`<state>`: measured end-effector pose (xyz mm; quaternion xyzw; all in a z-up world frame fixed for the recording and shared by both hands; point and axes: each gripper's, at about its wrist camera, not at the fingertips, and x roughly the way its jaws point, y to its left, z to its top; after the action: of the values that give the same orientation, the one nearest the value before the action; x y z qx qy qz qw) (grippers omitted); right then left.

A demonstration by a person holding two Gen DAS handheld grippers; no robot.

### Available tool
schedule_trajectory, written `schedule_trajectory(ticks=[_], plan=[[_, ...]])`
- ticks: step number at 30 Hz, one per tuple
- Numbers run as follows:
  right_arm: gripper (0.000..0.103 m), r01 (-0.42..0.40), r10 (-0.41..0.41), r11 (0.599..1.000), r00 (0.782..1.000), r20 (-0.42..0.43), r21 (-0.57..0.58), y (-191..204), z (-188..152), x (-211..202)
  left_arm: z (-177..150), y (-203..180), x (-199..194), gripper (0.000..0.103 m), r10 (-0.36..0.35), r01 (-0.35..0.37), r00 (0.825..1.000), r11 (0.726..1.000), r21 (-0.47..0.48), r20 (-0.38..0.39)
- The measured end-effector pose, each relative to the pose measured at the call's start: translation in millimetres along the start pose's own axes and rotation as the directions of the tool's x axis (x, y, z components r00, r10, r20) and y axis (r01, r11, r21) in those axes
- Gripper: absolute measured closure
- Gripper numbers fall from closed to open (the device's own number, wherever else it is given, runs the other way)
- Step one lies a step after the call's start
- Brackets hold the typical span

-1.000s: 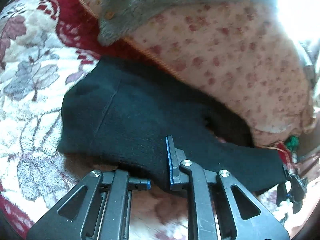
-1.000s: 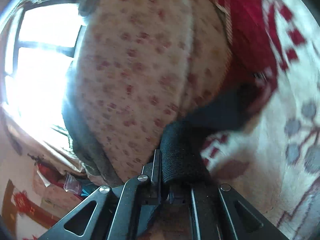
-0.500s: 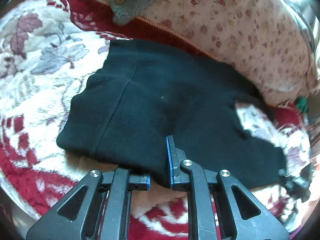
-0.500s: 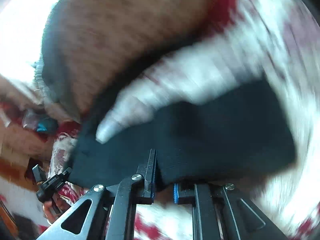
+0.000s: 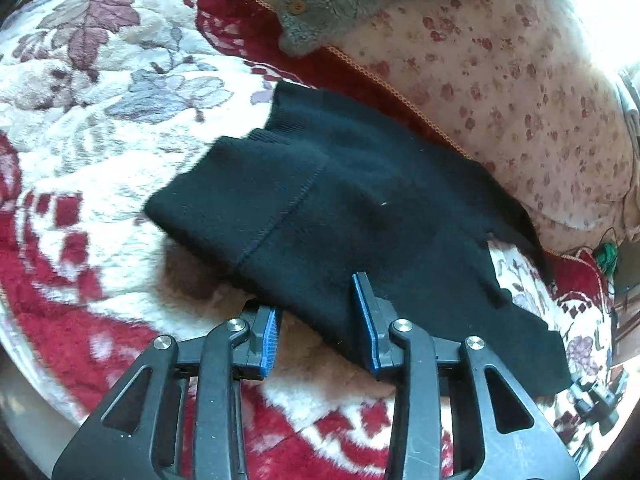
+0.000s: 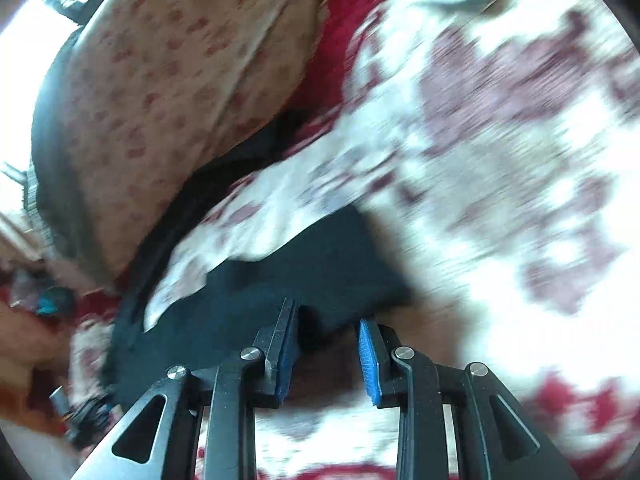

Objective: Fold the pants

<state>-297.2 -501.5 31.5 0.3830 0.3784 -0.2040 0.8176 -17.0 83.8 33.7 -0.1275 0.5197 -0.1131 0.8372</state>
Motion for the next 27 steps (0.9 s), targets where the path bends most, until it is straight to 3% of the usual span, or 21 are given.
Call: schedule_trajectory(ticks=[2, 6, 7, 10, 11, 12, 14, 18, 23, 27], plan=[[0.076, 0.002, -0.001, 1.0, 1.0, 0.031, -0.02, 2, 13, -8, 0, 2, -10, 0.07, 0.063, -0.064, 0.998, 0.998, 0.029, 0.016], [0.076, -0.166, 0.168, 0.98, 0.986, 0.011, -0.111, 31, 44, -2, 11, 3, -34, 0.07, 0.163, -0.169, 0.983, 0.984, 0.057, 0.089], [0.076, -0.213, 0.214, 0.962, 0.977, -0.009, -0.172, 49, 56, 6, 17, 2, -42, 0.07, 0.17, -0.178, 0.978, 0.982, 0.064, 0.12], [0.076, -0.253, 0.252, 0.905, 0.967, -0.049, -0.342, 98, 82, 30, 36, -8, -57, 0.069, 0.135, -0.154, 0.974, 0.983, 0.097, 0.18], [0.076, -0.258, 0.254, 0.888, 0.965, -0.062, -0.381, 111, 86, 37, 44, -12, -58, 0.062, 0.114, -0.137, 0.976, 0.984, 0.116, 0.184], [0.076, -0.266, 0.256, 0.862, 0.963, -0.082, -0.431, 127, 93, 47, 55, -20, -55, 0.049, 0.076, -0.102, 0.982, 0.984, 0.148, 0.175], [0.076, -0.29, 0.263, 0.812, 0.956, -0.126, -0.506, 154, 106, 71, 72, -33, -45, 0.039, -0.001, -0.029, 0.989, 0.979, 0.2, 0.15], [0.076, -0.262, 0.184, 0.758, 0.965, -0.19, -0.598, 194, 133, 116, 110, -68, 1, 0.039, -0.07, 0.053, 0.997, 0.943, 0.328, 0.041], [0.076, -0.206, 0.085, 0.702, 0.975, -0.207, -0.682, 219, 148, 164, 138, -86, 63, 0.039, -0.076, 0.099, 0.994, 0.914, 0.392, -0.074], [0.076, -0.197, 0.047, 0.63, 0.975, -0.217, -0.751, 241, 146, 196, 151, -100, 96, 0.039, -0.085, 0.148, 0.985, 0.869, 0.473, -0.151]])
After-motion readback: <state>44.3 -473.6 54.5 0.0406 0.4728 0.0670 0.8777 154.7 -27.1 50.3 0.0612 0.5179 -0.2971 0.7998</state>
